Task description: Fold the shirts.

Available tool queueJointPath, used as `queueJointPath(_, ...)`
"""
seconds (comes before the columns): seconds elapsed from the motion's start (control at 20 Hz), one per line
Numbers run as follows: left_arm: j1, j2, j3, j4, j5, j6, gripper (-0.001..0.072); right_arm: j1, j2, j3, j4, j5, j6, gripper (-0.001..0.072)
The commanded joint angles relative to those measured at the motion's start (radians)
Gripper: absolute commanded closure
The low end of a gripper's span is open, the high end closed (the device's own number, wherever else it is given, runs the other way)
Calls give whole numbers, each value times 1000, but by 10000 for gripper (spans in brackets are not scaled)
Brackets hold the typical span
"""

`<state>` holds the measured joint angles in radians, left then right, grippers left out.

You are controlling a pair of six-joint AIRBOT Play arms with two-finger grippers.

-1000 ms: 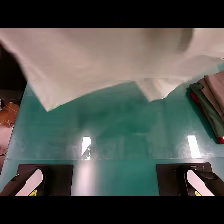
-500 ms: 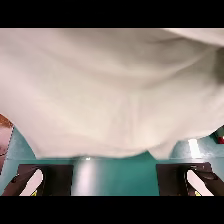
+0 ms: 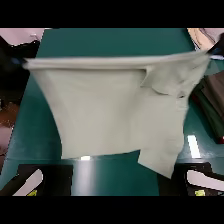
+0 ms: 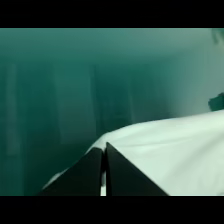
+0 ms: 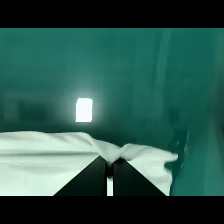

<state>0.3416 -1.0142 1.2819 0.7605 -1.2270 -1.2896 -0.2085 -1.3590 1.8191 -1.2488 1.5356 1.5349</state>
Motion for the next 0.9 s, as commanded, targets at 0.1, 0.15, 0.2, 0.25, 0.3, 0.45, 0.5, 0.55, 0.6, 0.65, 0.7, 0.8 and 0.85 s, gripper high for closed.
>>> queueJointPath(0.1,-116,-235,-101,-14,330,159,683,1,-190,-165,1,-309,-18,698)
queueJointPath(0.15,-143,-276,-99,-16,405,161,683,4,-209,-169,2,-360,-18,698)
queueJointPath(0.2,-166,-316,-93,-17,477,164,683,14,-230,-164,0,-406,-18,698)
queueJointPath(0.25,-183,-349,-85,-18,539,164,683,22,-250,-153,-1,-451,-19,698)
queueJointPath(0.3,-200,-380,-72,-20,601,163,682,30,-269,-136,-1,-495,-19,698)
queueJointPath(0.45,-229,-446,-16,-24,712,164,682,67,-320,-83,-2,-615,-32,698)
queueJointPath(0.5,-235,-464,10,-23,731,165,683,79,-338,-61,-5,-643,-37,698)
queueJointPath(0.55,-235,-480,31,-23,742,165,683,89,-355,-42,-11,-658,-37,697)
queueJointPath(0.6,-235,-491,50,-22,745,164,682,95,-370,-28,-11,-663,-37,698)
queueJointPath(0.65,-235,-500,62,-19,744,165,682,97,-385,-18,-11,-655,-37,698)
queueJointPath(0.7,-235,-504,68,-6,737,164,683,97,-397,-18,-11,-636,-37,698)
queueJointPath(0.8,-235,-504,68,56,677,164,682,97,-410,-33,-21,-562,-37,698)
queueJointPath(0.85,-235,-505,68,106,627,164,682,97,-409,-51,-58,-525,-37,698)
